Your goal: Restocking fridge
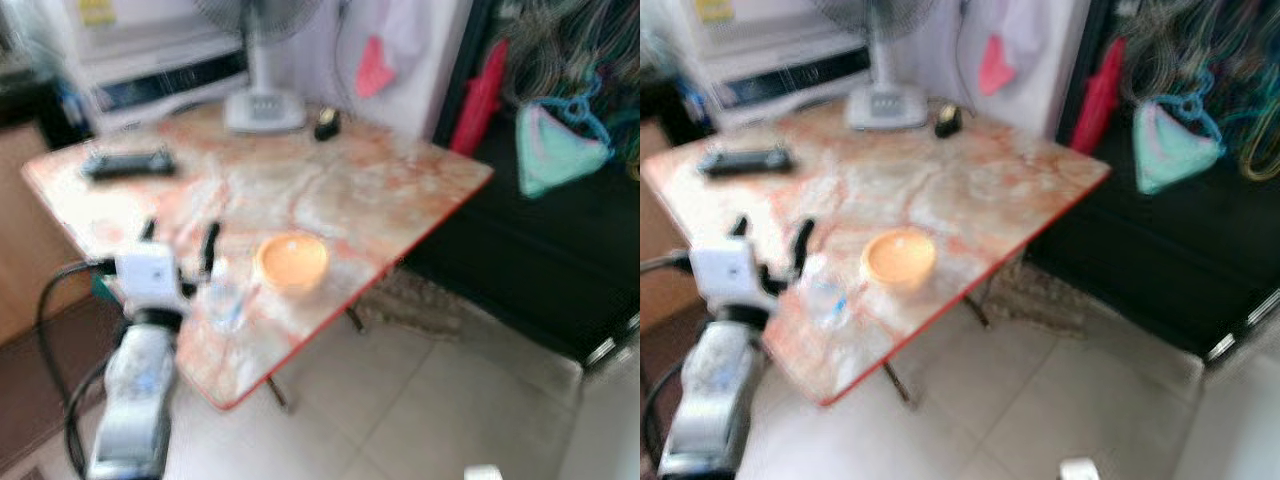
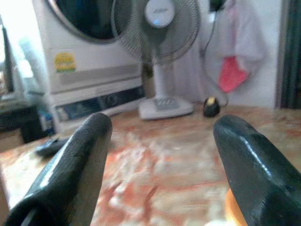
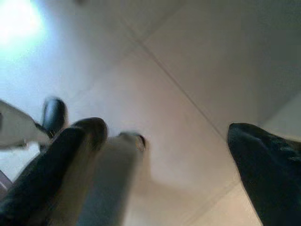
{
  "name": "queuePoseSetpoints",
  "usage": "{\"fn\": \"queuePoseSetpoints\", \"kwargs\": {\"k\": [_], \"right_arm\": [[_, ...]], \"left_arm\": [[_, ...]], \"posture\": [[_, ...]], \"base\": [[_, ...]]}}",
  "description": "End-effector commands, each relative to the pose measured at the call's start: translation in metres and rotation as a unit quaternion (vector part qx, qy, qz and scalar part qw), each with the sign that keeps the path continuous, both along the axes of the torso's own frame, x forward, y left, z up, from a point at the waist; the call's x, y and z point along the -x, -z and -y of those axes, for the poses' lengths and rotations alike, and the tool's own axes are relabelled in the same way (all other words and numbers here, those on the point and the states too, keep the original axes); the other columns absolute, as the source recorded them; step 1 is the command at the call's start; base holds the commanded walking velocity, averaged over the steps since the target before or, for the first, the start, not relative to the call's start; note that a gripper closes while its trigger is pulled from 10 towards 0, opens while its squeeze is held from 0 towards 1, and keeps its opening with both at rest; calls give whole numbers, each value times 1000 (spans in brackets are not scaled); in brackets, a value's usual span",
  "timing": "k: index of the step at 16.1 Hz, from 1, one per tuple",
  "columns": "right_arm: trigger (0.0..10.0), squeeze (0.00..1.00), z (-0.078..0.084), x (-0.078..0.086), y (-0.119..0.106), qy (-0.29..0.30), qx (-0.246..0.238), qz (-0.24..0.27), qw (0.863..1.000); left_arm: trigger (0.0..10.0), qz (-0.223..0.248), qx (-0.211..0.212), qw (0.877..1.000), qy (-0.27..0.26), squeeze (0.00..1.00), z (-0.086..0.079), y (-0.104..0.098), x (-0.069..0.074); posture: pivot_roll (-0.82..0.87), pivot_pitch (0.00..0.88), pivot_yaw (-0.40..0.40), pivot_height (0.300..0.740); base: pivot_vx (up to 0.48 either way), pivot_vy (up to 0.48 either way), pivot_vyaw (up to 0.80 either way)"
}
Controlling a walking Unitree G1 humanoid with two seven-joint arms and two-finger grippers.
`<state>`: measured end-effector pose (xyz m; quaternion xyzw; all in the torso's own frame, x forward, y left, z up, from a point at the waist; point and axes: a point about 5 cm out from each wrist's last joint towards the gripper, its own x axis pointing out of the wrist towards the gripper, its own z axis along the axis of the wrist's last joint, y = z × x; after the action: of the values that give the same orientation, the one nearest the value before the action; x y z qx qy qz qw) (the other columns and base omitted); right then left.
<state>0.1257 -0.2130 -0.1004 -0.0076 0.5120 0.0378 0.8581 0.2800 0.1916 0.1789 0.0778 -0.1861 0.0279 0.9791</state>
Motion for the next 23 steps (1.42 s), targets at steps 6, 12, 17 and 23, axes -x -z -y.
{"fn": "queuePoseSetpoints", "kwargs": {"k": [6,12,17,23], "right_arm": [[10000,0,5,11,2,27,-5,-11,1000],[10000,0,3,9,2,15,-4,-13,1000],[10000,0,2,7,2,10,-4,-15,1000],[10000,0,0,6,2,-5,-4,-19,1000]], "left_arm": [[10000,6,3,1000,8,0,6,-7,2],[10000,-31,-26,991,131,0,27,-24,-2],[10000,-110,-46,980,159,0,27,-51,-18],[10000,-254,-10,951,175,0,36,-54,-55]], "posture": [[150,0,-43,740],[169,0,-41,740],[176,0,-39,740],[172,0,-39,740]], "base": [[42,0,533],[0,0,0],[0,0,0],[0,0,0]]}}
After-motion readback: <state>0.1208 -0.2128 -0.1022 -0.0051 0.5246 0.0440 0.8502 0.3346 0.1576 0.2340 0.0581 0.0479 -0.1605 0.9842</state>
